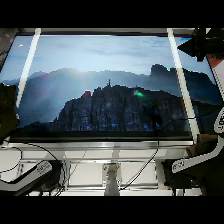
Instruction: Fold the clothes and pants, and hang the long-sleeved shirts on hangers.
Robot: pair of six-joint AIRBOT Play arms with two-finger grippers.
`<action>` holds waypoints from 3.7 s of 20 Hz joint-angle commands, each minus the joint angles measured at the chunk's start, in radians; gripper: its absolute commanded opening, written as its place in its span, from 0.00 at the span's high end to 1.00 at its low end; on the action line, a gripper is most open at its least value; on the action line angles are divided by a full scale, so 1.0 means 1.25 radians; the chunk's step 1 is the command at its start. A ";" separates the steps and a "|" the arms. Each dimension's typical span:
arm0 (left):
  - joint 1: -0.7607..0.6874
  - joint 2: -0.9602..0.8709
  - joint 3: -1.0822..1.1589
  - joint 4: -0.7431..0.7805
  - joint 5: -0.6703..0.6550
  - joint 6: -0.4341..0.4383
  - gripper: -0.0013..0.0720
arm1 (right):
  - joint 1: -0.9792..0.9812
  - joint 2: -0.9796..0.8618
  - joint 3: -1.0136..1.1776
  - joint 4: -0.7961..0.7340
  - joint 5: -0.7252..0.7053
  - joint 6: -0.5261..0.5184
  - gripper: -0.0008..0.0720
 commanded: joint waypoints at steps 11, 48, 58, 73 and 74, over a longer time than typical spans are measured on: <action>-0.396 -0.203 0.000 0.570 0.149 0.052 0.38 | 0.000 -0.001 0.000 0.000 0.000 0.000 0.88; -0.555 -0.103 0.031 -0.279 -0.089 -0.008 0.97 | 0.000 -0.001 0.000 0.000 0.000 0.000 0.88; -1.061 -0.157 0.031 -0.302 -0.256 -0.112 0.97 | 0.000 -0.001 0.000 0.001 -0.002 0.000 0.91; -1.245 -0.209 0.050 -0.304 -0.621 -0.273 0.69 | 0.000 -0.001 0.000 -0.087 -0.020 0.000 0.94; -1.245 -0.209 0.050 -0.304 -0.621 -0.273 0.50 | 0.000 -0.001 0.000 -0.095 -0.028 0.000 0.91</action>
